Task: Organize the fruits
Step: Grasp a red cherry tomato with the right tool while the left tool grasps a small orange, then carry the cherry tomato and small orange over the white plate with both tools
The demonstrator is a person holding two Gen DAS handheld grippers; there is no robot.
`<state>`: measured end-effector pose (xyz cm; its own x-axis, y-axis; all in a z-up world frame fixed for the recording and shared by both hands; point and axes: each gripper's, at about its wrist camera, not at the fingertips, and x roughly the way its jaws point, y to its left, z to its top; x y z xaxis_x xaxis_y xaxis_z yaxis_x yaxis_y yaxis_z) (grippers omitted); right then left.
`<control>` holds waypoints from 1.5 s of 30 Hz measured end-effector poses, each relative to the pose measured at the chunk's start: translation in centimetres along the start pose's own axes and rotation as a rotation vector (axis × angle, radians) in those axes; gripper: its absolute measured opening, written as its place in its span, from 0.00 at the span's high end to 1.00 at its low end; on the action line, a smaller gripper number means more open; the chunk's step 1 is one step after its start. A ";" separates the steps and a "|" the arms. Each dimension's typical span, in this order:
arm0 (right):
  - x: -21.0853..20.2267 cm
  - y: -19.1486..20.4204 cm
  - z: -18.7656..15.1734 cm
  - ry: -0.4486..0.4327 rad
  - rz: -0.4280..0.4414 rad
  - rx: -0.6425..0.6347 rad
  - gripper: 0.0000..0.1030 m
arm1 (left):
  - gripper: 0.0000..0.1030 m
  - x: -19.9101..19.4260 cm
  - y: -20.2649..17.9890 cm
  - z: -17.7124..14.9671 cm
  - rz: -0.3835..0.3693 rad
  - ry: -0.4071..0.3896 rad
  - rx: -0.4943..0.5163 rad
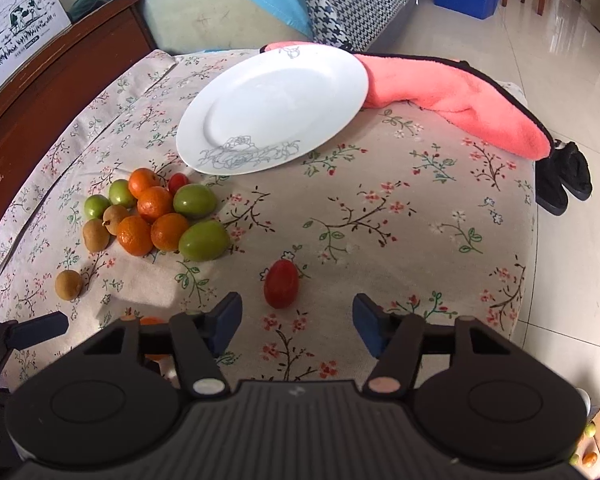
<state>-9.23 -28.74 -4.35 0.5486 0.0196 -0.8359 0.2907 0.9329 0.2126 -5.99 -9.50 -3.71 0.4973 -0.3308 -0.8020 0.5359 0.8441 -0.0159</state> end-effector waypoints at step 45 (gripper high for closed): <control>1.1 1.1 0.0 -0.019 0.010 -0.049 0.81 | 0.78 1.0 0.6 -0.6 -0.040 -0.048 -0.036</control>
<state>-8.29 -27.73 -5.03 0.5661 0.0229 -0.8240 0.2467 0.9491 0.1958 -5.57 -9.10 -4.85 0.5086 -0.3832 -0.7710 0.5313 0.8444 -0.0692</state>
